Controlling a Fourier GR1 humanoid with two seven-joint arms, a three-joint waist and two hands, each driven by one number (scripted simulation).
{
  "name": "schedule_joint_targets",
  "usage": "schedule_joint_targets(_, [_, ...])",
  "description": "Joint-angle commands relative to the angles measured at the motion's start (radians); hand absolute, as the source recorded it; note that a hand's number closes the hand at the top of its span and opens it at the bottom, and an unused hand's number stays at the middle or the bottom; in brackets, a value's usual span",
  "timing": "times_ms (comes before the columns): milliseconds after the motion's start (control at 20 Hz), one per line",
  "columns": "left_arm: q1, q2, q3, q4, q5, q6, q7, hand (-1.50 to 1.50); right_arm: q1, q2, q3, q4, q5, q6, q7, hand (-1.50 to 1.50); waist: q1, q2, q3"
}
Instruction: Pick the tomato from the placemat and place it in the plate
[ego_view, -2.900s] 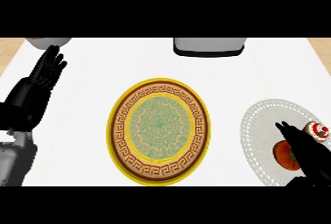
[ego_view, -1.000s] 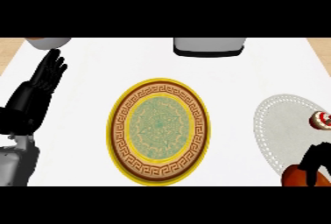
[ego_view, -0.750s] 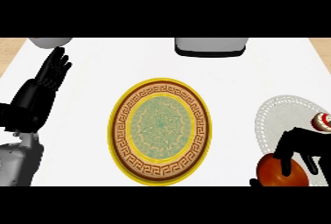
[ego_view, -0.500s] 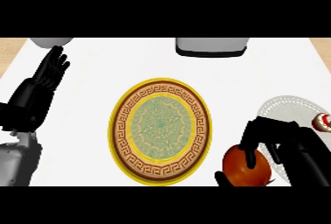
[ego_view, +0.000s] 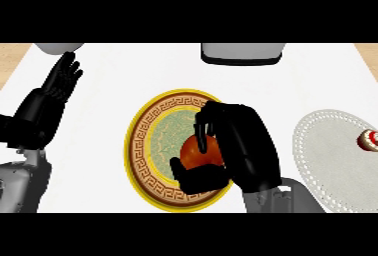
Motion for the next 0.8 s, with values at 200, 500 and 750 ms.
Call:
schedule_joint_targets(200, [-0.007,-0.003,0.012,0.001,-0.002,-0.021,0.013,0.0,-0.191,0.042,0.144,0.432,0.018,-0.266,0.007,1.5,0.007,0.001,0.0])
schedule_joint_targets(500, [0.022,-0.024,0.002,-0.018,-0.016,-0.023,-0.012,0.0,-0.22,0.042,0.14,0.655,-0.127,-0.45,-0.058,1.5,0.016,0.004,0.001])
schedule_joint_targets(750, [-0.03,-0.056,-0.033,-0.002,-0.063,0.01,0.012,0.0,-0.372,0.042,0.2,0.783,-0.356,-0.536,-0.064,-1.5,0.027,0.006,0.001])
